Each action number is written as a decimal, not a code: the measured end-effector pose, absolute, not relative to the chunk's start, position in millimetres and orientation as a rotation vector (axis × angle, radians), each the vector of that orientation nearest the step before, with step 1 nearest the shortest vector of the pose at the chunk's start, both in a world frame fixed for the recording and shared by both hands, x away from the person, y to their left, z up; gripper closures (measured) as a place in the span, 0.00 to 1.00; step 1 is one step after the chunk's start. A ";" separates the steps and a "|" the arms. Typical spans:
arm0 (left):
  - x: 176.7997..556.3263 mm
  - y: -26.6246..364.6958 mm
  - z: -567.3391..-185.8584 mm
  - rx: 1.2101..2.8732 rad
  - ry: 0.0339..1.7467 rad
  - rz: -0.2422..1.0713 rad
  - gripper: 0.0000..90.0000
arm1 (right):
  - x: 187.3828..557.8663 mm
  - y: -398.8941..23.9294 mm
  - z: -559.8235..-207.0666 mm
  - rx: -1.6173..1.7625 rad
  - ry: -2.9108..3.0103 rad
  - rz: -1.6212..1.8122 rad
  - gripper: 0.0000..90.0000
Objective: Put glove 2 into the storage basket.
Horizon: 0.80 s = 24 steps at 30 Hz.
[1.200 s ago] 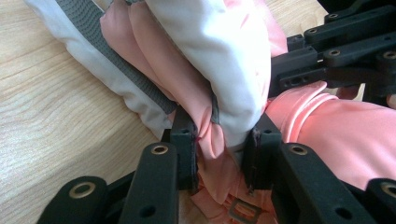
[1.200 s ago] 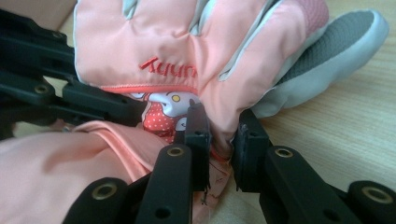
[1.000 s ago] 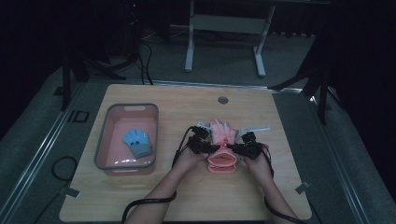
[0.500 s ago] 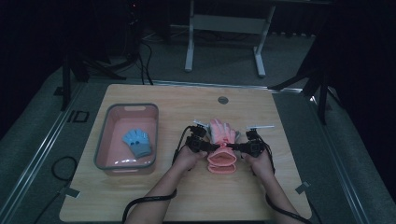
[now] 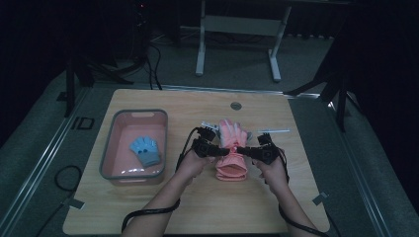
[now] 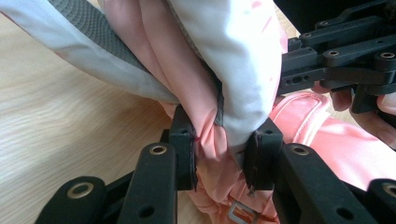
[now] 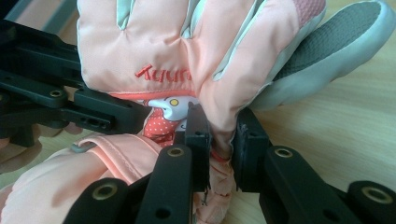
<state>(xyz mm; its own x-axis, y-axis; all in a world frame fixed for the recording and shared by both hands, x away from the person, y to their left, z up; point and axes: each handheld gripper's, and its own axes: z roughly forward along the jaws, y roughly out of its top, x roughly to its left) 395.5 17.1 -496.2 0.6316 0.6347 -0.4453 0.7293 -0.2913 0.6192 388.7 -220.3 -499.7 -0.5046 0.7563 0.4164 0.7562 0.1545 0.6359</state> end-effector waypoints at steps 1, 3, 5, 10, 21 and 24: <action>394.4 19.3 -492.9 2.013 1.067 -0.135 0.77 | 387.8 -218.1 -497.0 1.553 2.387 1.316 0.87; 391.7 24.4 -485.1 2.020 1.057 -0.117 0.77 | 386.6 -214.2 -492.0 1.542 2.388 1.335 0.87; 389.9 28.3 -479.1 2.027 1.055 -0.107 0.77 | 385.6 -210.5 -486.7 1.525 2.393 1.352 0.87; 386.2 40.4 -463.1 2.029 1.043 -0.065 0.77 | 383.9 -197.6 -471.2 1.479 2.393 1.356 0.87; 383.3 75.3 -435.7 2.005 1.031 -0.045 0.77 | 385.2 -166.1 -440.7 1.398 2.414 1.372 0.87; 382.6 86.0 -429.5 2.002 1.030 -0.035 0.77 | 386.4 -156.5 -434.3 1.381 2.420 1.383 0.87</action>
<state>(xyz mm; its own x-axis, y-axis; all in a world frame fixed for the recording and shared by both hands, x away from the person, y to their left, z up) 382.6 86.0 -429.5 0.6588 0.6503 -0.3782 0.6747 -0.2884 0.6794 386.4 -156.5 -434.3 -0.6056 0.7044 0.3702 0.6766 0.2109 0.7055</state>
